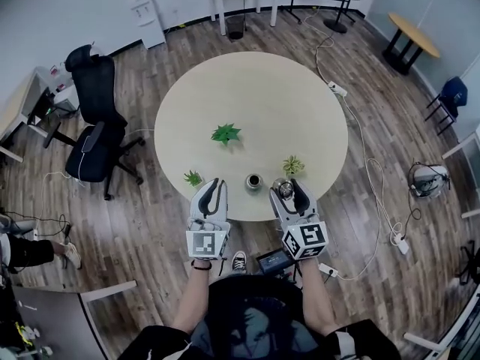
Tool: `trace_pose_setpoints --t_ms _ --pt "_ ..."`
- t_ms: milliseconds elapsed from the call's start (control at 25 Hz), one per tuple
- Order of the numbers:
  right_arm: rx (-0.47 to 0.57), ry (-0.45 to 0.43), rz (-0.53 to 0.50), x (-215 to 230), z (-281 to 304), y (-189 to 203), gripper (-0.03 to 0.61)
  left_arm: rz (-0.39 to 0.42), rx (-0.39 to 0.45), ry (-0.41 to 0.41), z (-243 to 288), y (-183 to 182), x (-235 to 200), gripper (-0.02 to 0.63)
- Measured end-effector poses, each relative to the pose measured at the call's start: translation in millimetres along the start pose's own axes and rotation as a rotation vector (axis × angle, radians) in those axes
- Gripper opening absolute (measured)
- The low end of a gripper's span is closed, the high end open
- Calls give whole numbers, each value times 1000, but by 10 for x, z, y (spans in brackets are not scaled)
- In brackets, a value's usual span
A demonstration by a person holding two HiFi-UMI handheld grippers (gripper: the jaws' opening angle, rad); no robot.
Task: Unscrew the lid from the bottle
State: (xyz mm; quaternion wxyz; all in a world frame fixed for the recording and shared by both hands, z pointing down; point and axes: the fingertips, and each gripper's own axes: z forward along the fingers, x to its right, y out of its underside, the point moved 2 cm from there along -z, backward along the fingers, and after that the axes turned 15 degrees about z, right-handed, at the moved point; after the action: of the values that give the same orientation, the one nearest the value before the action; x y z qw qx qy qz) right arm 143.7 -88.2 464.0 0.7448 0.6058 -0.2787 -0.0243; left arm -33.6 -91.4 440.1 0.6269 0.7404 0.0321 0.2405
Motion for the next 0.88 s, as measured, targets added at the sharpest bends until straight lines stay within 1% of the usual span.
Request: trace_pose_setpoints --t_ms 40,80,200,360,520,720,880 --pt "6 -4 -8 -30 -35 -37 262 4 2 -9 -26 -80 -18 7" --pt "13 -7 -14 -54 -66 -70 262 9 3 -9 -45 -151 -16 2" --pt "48 -9 -13 -94 -146 -171 264 21 -5 8 -47 -309 47 2" --pt "81 -5 -50 -110 -227 -301 262 30 -18 14 -8 -362 158 2" --pt "67 10 -77 -56 -288 -343 262 49 -26 24 17 -422 278 2" --pt "63 5 -70 -23 -378 -346 262 46 -14 25 -12 -442 400 2" --pt "67 -2 -82 -33 -431 -359 262 39 -6 16 -42 -465 449 2"
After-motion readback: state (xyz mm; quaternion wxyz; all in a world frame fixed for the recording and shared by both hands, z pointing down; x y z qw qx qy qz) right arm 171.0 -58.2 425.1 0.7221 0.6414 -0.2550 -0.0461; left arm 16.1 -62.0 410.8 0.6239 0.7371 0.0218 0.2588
